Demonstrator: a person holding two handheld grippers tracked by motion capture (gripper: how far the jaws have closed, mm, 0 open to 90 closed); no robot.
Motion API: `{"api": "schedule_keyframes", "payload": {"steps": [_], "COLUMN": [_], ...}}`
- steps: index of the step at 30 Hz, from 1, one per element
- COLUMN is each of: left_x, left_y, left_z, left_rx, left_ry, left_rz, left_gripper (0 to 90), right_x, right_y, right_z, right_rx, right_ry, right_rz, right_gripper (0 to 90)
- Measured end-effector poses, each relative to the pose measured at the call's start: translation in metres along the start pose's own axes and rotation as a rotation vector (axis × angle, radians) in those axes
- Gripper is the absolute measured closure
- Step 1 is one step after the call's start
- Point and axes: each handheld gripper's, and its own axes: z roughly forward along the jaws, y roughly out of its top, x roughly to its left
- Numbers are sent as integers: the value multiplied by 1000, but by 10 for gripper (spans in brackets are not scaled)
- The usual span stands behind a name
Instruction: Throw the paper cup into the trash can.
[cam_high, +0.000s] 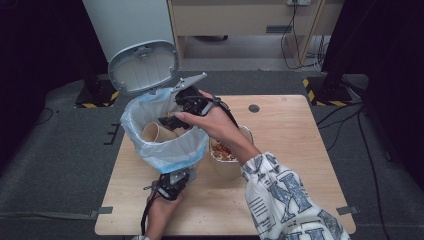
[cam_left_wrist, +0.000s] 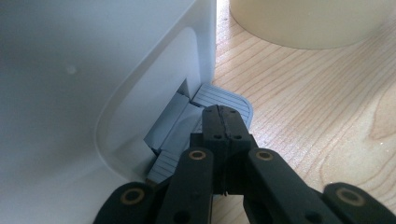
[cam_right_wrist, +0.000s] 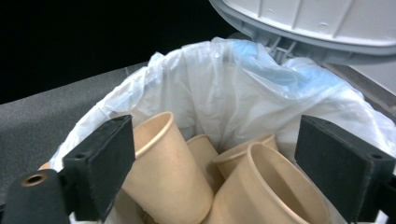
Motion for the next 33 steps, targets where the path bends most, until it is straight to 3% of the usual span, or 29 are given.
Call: {"api": "schedule_keyframes", "payload": {"steps": [12,33], "left_x": [0,0], "left_y": [0,0], "left_z": [0,0], "left_rx": [-1,-1], "left_ry": [-1,-2], "left_rz": [-3,-3], "left_gripper": [895,896], "right_x": [-13,-35], "right_y": [-11,-27], "right_z": [-17,-48], "right_rx": [-6,-29], "right_ry": [-62,-111], "right_rz": [22,61], "right_gripper": [110,108]}}
